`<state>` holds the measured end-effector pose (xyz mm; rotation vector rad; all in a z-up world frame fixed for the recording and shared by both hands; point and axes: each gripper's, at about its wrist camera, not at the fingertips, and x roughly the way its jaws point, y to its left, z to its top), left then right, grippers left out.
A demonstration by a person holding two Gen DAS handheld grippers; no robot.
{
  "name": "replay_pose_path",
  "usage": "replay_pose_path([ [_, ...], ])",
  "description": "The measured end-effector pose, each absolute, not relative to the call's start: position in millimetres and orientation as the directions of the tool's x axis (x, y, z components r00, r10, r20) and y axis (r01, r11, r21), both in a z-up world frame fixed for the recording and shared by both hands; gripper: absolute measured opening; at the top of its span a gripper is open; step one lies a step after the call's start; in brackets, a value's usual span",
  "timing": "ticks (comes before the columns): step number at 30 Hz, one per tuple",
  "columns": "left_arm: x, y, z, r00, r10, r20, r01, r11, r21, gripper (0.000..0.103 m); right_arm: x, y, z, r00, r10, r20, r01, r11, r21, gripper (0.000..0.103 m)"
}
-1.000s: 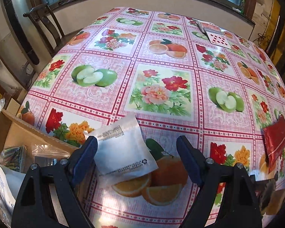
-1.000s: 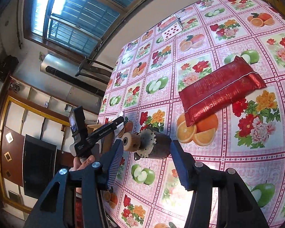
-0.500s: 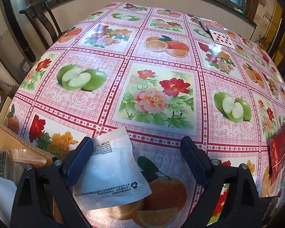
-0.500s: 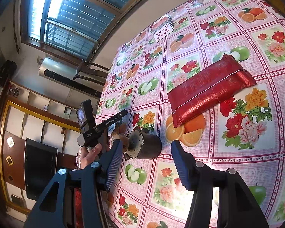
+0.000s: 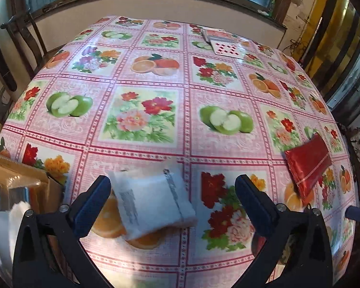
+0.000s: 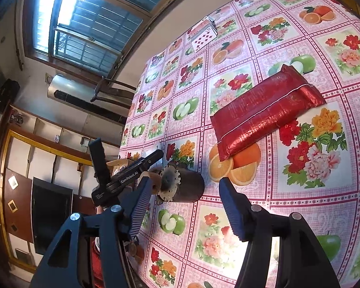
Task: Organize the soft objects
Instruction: 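Move both tools back toward the small white sachet and red foil packet, then grasp the small white sachet with the left tool while the right tool grasps the red foil packet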
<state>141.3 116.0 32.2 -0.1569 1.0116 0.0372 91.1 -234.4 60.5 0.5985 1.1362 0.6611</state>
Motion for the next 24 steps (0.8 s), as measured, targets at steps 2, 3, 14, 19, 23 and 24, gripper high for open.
replay_pose_path([
  [2, 149.4, 130.3, 30.9, 0.528, -0.055, -0.847, -0.123, 0.982, -0.141, 0.103, 89.5, -229.5, 60.5, 0.269, 0.739, -0.617, -0.176, 0.668, 0.723, 0.061],
  [3, 151.6, 136.3, 28.3, 0.519, -0.068, -0.852, -0.130, 0.979, -0.158, 0.103, 88.1, -227.8, 61.3, 0.267, 0.741, -0.617, -0.181, 0.667, 0.723, 0.061],
  [14, 148.5, 138.7, 3.5, 0.425, 0.000, -0.905, -0.180, 0.980, -0.084, 0.103, 92.2, -235.6, 41.1, 0.247, 0.762, -0.599, -0.146, 0.640, 0.754, 0.067],
  [19, 140.1, 115.3, -4.9, 0.402, 0.019, -0.915, -0.112, 0.993, -0.029, 0.103, 91.4, -239.7, 32.8, 0.242, 0.753, -0.612, -0.125, 0.650, 0.750, 0.067],
  [23, 142.2, 115.0, -4.0, 0.397, 0.021, -0.918, -0.136, 0.990, -0.037, 0.103, 97.0, -244.3, 34.6, 0.269, 0.736, -0.622, -0.116, 0.665, 0.737, 0.067],
  [24, 142.4, 113.1, -4.0, 0.396, 0.020, -0.918, -0.134, 0.990, -0.036, 0.103, 99.4, -244.8, 33.8, 0.275, 0.729, -0.627, -0.108, 0.671, 0.733, 0.067],
])
